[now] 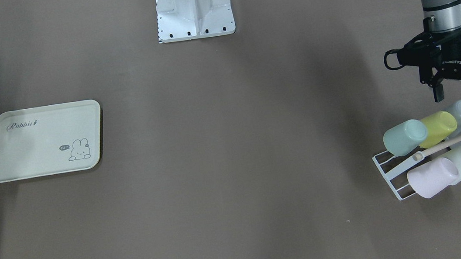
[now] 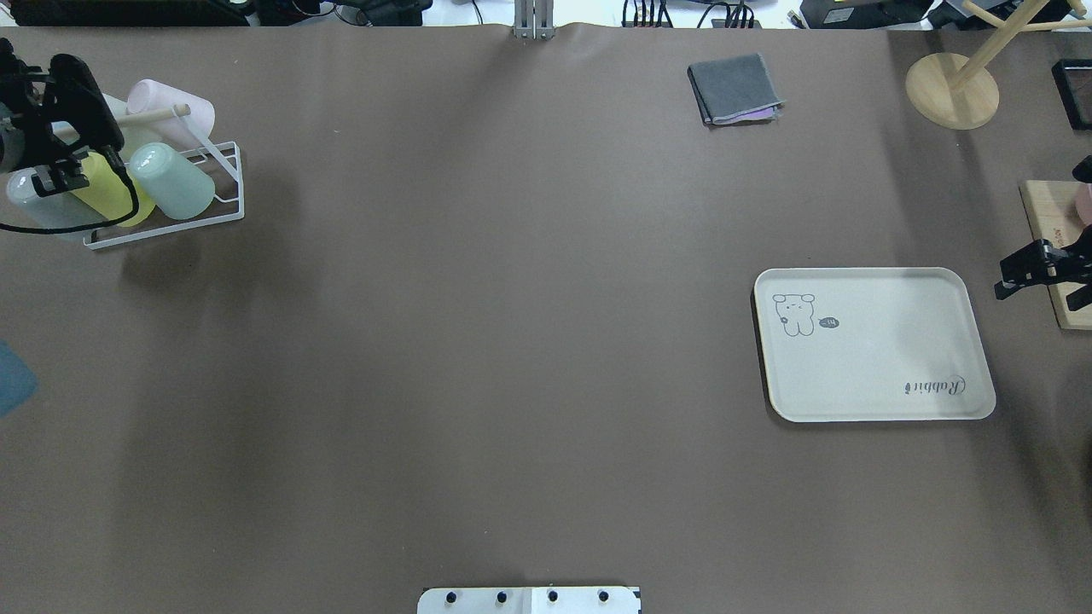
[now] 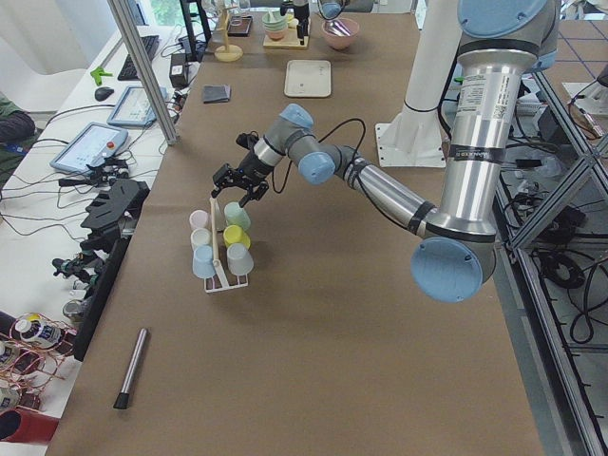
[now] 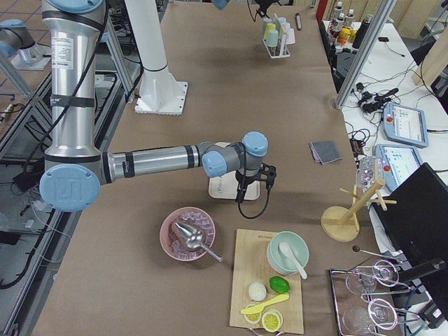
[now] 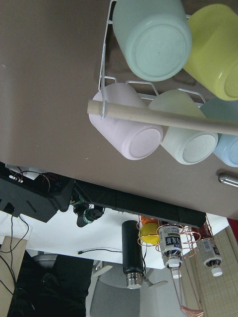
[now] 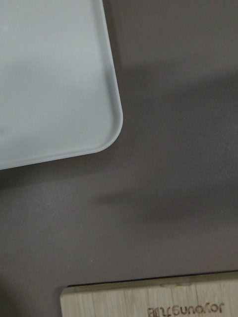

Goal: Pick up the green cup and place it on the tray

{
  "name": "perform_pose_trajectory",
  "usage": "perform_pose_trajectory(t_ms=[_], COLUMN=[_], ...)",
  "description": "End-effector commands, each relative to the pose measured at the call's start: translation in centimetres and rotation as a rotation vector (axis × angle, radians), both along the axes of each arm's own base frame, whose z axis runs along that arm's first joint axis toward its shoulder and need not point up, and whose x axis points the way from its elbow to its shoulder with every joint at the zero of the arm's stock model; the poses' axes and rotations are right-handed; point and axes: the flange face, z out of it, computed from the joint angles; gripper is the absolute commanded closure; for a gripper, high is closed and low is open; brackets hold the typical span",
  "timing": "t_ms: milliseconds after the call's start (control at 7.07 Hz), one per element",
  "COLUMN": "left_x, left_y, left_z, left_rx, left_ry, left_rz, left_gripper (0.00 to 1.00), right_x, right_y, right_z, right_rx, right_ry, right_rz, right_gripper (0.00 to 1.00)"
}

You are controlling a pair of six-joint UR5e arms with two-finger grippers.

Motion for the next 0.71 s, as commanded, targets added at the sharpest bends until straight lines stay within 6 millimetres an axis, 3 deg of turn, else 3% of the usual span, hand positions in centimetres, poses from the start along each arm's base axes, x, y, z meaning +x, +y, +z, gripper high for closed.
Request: perform_pose_trajectory(t_ms=[0,283,424,566], left_x=[4.7,8.5,10.1,10.7], left_y=[1.9,3.6,3.9,4.2], left_z=[-0.3,0.1,-1.3,-0.6], left_rx=[0.137,0.182,0.246,0.233], left_ry=[-0.279,-0.503,-0.635,-0.698], left_rz=[0.119,0.233,0.321,0.364], left_gripper=[0.01,0.01,0.01,0.01], right_x=[-1.8,-3.2,-4.0,-5.2], right_y=[0.2,0.2,-0.6,-0.3], right_z=[2.2,5.1,4.6,4.5], right_rx=[0.004,0.036,0.030,0.015], right_ry=[0.002,-0.007,-0.013,-0.009], right_rz=[-0.019,-0.042,-0.031,-0.034], right_gripper=[0.00,0.01,0.02,0.06])
